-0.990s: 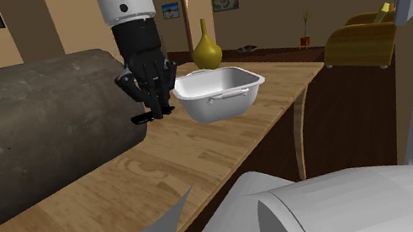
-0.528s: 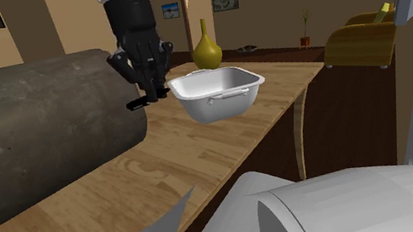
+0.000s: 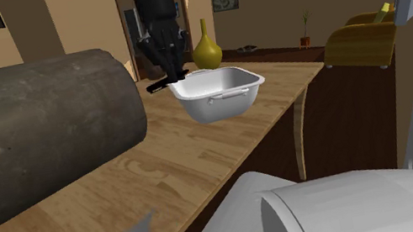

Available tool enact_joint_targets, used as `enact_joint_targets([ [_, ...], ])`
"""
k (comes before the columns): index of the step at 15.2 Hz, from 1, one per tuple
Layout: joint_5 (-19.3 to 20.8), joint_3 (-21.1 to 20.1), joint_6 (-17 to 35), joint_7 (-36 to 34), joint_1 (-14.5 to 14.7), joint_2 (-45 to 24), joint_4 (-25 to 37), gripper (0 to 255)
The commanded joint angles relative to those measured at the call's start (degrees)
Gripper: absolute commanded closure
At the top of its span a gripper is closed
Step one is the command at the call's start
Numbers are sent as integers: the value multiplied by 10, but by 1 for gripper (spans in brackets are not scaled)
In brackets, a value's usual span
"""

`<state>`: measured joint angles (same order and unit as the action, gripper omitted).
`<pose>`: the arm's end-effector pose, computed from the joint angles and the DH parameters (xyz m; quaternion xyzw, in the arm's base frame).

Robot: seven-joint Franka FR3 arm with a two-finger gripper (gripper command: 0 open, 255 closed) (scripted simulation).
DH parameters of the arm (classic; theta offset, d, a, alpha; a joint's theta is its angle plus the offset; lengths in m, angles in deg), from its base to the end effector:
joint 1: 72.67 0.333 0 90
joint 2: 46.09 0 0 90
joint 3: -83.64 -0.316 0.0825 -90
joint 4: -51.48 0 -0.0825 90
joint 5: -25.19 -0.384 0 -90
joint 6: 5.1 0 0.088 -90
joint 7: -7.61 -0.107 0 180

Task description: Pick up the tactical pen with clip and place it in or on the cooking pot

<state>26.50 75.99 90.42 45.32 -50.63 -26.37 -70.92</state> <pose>0.3791 0.2202 0.5360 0.8317 0.5505 -0.0662 0.0289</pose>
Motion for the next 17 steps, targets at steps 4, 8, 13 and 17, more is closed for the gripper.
enact_joint_targets([
  [4,21,21,1,34,-20,-93,94,255],
  [8,32,36,-8,60,-34,-170,182,255],
  [13,41,52,-34,92,-49,-275,315,255],
  [17,45,61,-71,117,-61,-372,450,255],
])
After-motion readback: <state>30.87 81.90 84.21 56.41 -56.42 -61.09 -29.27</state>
